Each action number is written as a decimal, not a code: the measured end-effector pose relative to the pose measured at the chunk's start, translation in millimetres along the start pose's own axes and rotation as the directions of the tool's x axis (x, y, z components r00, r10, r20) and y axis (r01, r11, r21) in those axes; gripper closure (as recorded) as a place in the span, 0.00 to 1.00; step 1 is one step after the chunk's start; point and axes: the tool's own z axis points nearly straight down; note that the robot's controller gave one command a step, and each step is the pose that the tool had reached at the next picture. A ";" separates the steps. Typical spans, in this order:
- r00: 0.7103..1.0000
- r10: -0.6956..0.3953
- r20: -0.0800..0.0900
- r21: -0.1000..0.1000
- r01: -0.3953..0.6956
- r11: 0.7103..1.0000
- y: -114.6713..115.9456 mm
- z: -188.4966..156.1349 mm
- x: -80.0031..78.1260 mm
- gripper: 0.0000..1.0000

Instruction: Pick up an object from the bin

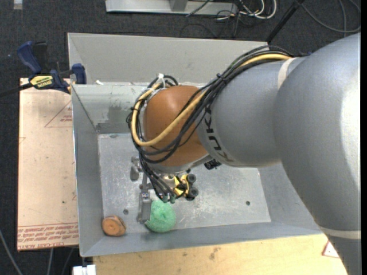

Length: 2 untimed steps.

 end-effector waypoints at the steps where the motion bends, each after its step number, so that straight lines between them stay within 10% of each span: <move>1: 1.000 0.004 0.007 -0.002 -0.004 1.000 -0.8 -4.3 -2.1 0.00; 2: 0.999 -0.052 0.007 -0.002 0.052 0.999 -37.1 -0.5 4.8 0.00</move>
Offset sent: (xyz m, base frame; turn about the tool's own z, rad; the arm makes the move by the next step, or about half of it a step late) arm -0.0081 -0.0643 -0.0015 -0.0803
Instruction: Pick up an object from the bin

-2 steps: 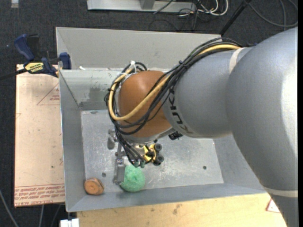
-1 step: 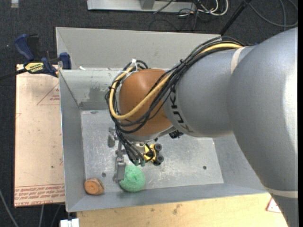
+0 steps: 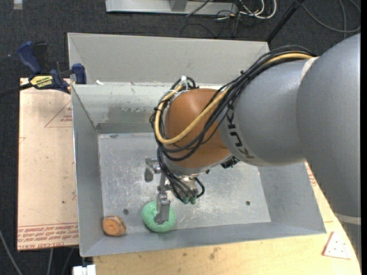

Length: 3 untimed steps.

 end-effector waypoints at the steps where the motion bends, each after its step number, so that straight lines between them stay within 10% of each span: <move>1: 0.992 0.130 0.001 0.001 -0.130 0.992 -29.4 22.1 -11.2 0.00; 2: 0.990 0.141 0.002 0.001 -0.141 0.990 -20.9 50.2 18.2 0.00; 3: 0.982 -0.190 0.000 -0.002 0.190 0.982 -30.2 65.2 7.1 1.00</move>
Offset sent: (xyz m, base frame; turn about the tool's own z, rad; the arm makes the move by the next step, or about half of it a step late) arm -0.0242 -0.0199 -0.0560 0.1304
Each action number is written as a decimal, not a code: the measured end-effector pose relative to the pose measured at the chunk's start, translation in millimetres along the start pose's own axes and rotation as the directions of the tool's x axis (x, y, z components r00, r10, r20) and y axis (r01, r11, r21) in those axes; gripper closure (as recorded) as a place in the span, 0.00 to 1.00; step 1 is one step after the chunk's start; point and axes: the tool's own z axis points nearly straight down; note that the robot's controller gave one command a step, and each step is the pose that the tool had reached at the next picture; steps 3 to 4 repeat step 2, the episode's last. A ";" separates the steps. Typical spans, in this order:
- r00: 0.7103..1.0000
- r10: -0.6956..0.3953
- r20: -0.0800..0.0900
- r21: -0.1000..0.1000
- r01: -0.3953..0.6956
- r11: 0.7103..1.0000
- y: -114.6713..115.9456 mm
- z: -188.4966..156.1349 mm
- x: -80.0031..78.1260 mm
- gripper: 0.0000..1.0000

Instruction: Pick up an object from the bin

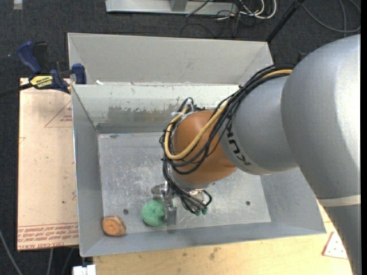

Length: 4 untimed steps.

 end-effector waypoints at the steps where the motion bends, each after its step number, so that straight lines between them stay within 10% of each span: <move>1: 1.000 0.000 0.000 0.000 0.000 1.000 0.0 0.0 0.0 1.00; 2: 0.999 -0.043 0.006 0.004 0.043 0.999 -16.9 -156.8 7.3 1.00; 4: 0.999 -0.043 0.006 0.004 0.043 0.999 -16.9 -156.8 7.3 1.00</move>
Offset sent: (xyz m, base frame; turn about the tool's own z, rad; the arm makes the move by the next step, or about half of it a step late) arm -0.0044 -0.0193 0.1555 -0.0455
